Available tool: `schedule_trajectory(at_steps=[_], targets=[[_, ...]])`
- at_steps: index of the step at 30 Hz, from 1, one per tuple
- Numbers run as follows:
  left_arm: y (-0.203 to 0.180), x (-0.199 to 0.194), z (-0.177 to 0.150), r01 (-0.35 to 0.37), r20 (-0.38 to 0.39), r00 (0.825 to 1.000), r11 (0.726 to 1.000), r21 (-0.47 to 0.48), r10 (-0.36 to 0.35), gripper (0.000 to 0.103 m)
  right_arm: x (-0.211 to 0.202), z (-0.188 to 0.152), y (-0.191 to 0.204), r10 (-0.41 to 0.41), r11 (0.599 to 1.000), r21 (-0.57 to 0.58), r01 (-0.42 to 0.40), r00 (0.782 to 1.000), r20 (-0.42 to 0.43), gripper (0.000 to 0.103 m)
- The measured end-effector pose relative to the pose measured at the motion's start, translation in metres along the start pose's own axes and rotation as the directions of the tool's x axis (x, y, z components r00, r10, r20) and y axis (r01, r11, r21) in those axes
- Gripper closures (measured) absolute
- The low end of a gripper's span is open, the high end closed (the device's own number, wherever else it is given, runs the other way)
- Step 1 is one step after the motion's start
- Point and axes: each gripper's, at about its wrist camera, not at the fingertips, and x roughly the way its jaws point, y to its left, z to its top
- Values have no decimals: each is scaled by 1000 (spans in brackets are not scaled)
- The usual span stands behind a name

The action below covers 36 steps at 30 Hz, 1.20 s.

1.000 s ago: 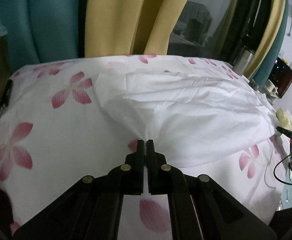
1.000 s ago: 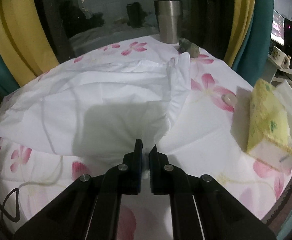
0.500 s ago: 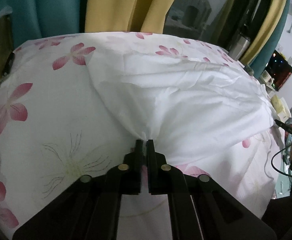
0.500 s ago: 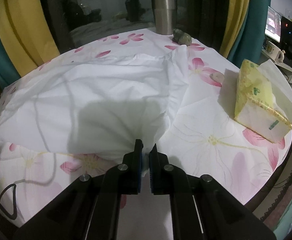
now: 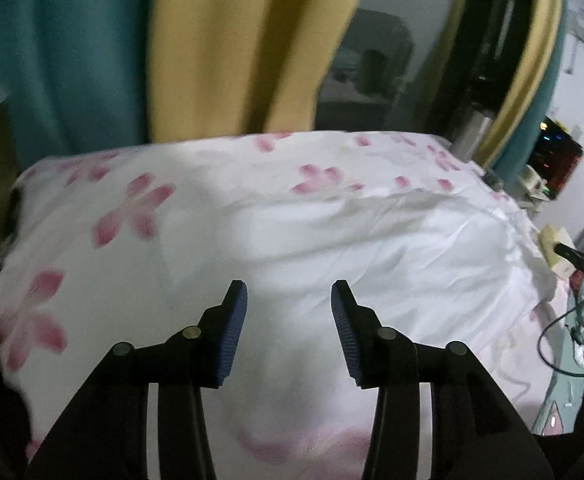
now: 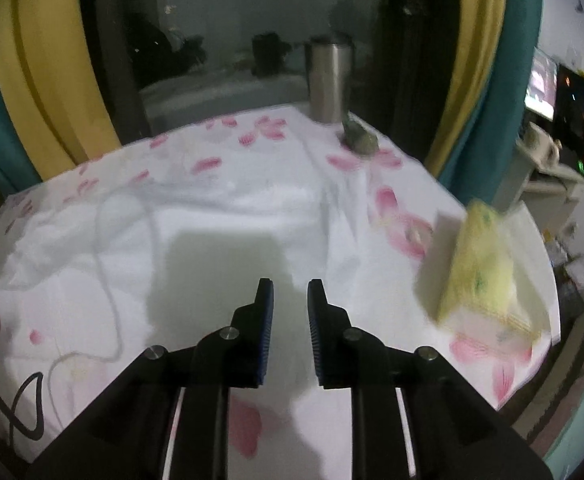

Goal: Fold large clothes
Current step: 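Release the shirt with both tools and smooth it flat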

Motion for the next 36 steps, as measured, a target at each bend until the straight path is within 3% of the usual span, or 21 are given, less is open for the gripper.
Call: schedule_trajectory(at_steps=[5,11,15,18,21,27,32,36], targets=[[-37,32,20,74,2,997,993,88,-75,57,41,30,25,71,996,-50,-71,997,-16,86],[-65,82,47,127,-55,991,978,165,-119,57,87,56,57,174,978,-105,-182,982,-78,86],[-65,121,60,109,-124,988,978,180,-87,57,121,66,68,203,963,-145,-227,965,-166,86],[-67,146,59,92,-182,982,968,234,-49,57,148,67,70,165,965,-162,-207,956,-243,86],[-68,161,55,107,-219,974,962,251,-51,56,157,72,72,168,960,-179,-216,953,-250,78],[-60,168,60,97,-185,981,970,224,-55,56,169,82,74,101,966,-213,-150,969,-225,72],[-56,172,65,12,-140,990,980,201,17,56,177,90,74,87,966,-221,-132,976,-201,71],[-57,164,70,-9,-127,991,983,181,32,56,169,97,76,71,977,-189,-102,984,-165,71]])
